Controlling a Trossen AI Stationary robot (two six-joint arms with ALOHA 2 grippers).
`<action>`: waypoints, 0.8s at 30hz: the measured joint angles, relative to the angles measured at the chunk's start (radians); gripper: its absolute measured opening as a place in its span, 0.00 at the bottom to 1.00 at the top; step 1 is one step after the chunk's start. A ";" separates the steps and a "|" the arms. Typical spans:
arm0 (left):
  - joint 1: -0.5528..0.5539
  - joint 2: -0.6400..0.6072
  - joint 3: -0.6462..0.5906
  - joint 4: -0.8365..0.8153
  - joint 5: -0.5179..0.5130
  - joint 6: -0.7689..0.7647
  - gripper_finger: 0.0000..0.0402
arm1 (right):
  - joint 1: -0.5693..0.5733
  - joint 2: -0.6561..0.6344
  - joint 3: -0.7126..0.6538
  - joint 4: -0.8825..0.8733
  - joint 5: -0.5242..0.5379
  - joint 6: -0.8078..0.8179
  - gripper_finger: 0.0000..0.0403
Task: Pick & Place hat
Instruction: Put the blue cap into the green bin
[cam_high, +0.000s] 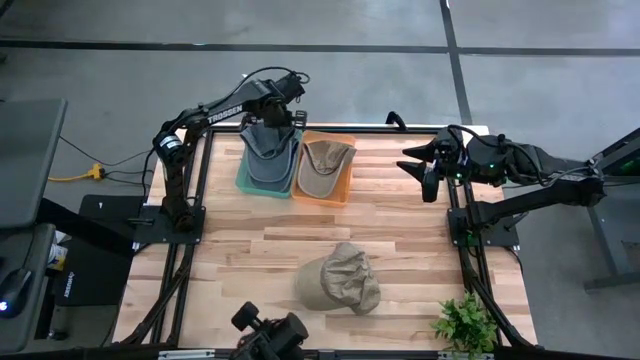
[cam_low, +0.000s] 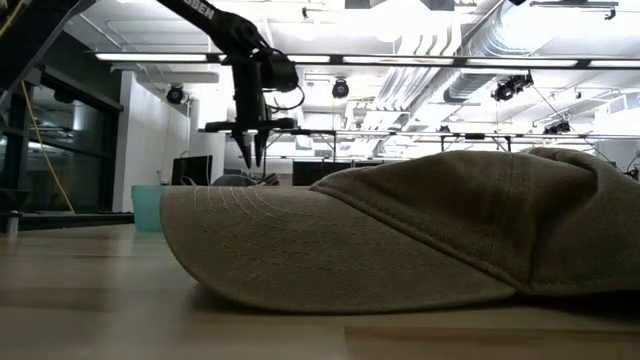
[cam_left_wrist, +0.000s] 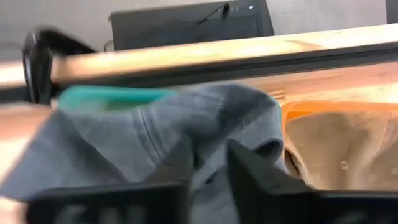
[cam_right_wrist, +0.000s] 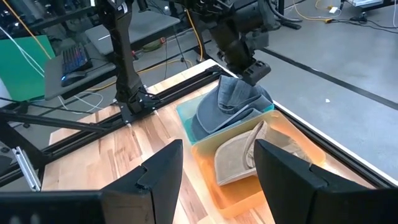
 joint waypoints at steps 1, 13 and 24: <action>-0.006 0.000 0.000 -0.002 -0.001 -0.034 0.07 | 0.000 0.000 0.000 0.000 0.000 -0.001 0.48; -0.034 -0.011 -0.041 0.022 -0.100 -0.432 0.00 | 0.000 0.000 0.000 0.000 0.012 -0.019 0.48; -0.017 -0.011 -0.268 0.133 -0.117 -0.595 0.00 | 0.000 0.000 0.000 0.000 0.016 -0.030 0.48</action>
